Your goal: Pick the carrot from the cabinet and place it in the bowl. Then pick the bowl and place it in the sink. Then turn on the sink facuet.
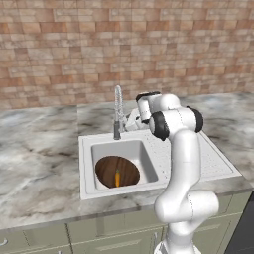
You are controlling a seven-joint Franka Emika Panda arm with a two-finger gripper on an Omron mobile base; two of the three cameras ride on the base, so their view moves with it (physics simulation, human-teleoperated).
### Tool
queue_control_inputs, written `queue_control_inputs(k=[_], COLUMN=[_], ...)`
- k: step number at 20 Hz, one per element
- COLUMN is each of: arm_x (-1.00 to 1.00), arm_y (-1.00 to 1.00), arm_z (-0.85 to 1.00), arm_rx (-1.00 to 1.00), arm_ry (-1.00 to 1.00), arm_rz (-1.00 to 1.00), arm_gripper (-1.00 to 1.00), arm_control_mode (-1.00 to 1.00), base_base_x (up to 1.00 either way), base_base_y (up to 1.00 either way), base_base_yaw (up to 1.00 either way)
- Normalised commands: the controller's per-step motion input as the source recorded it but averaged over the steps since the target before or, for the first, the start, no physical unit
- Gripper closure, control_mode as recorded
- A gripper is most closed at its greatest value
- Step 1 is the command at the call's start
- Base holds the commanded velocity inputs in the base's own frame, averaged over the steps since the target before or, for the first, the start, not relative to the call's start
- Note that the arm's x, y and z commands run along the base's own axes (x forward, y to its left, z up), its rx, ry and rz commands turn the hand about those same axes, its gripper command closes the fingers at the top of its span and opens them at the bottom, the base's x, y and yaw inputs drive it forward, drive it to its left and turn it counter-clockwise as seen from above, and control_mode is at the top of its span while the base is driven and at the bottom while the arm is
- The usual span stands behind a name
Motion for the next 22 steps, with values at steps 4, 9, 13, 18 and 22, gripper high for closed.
queue_control_inputs(k=[4,9,13,18,22], arm_x=[0.29,0.31,0.11,0.0,0.0], arm_y=[0.13,0.0,-0.02,-0.28,-0.57], arm_z=[-0.22,-0.1,0.0,0.0,0.0], arm_rx=[0.07,0.07,0.06,0.06,0.08], arm_ry=[0.08,0.07,0.02,0.0,0.0], arm_rz=[0.0,0.0,-0.01,-0.08,-0.09], arm_gripper=[-1.0,1.0,1.0,1.0,1.0], arm_control_mode=[-1.0,-1.0,-1.0,-1.0,-1.0], base_base_x=[0.0,0.0,0.0,0.0,0.0], base_base_y=[0.0,0.0,0.0,0.0,0.0], base_base_yaw=[0.0,0.0,0.0,0.0,0.0])
